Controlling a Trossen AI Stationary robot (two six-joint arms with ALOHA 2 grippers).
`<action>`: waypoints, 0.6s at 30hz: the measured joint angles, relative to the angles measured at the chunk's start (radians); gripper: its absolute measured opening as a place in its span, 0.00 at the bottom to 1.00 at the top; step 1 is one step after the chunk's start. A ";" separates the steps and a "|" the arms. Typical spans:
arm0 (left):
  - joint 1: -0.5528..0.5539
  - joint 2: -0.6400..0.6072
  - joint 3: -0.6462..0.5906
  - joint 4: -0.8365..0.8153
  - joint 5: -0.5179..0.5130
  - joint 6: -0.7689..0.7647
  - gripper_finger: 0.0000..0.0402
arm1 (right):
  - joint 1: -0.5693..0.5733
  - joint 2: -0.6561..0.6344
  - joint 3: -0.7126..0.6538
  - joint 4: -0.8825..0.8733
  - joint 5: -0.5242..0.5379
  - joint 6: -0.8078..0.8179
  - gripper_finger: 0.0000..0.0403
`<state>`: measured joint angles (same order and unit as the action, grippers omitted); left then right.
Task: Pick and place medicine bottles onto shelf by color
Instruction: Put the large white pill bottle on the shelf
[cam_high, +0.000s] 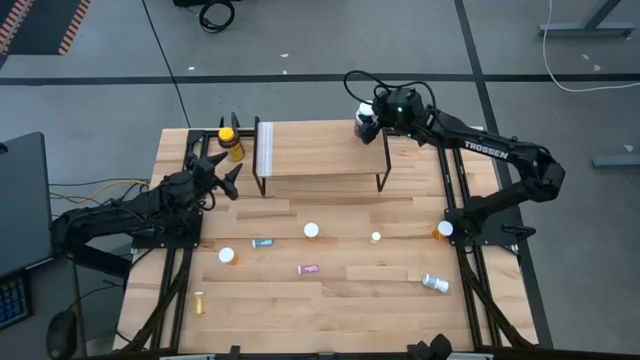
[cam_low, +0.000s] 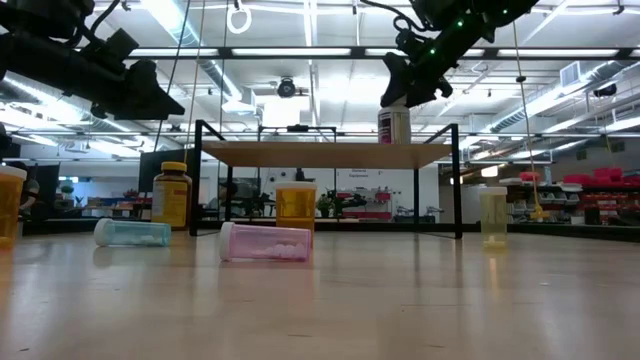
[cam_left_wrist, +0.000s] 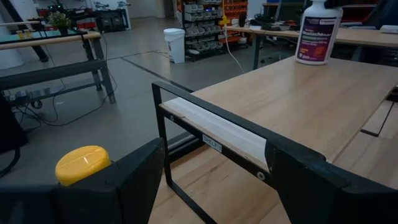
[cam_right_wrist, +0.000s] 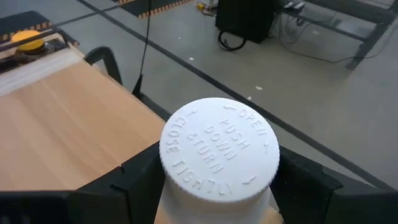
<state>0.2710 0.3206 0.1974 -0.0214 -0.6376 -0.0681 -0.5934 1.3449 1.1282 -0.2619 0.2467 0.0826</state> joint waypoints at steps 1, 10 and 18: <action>0.000 0.000 0.000 -0.001 0.000 0.000 0.71 | 0.000 0.002 0.000 0.000 -0.002 0.000 0.65; 0.000 0.000 0.000 -0.010 0.000 0.000 0.71 | -0.006 -0.005 0.000 -0.008 0.070 0.003 0.66; 0.000 0.000 0.000 -0.035 0.002 -0.027 0.71 | -0.012 -0.040 0.000 0.006 0.021 0.021 0.78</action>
<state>0.2707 0.3206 0.1974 -0.0559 -0.6357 -0.0948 -0.6052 1.3044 1.1278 -0.2556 0.2675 0.1038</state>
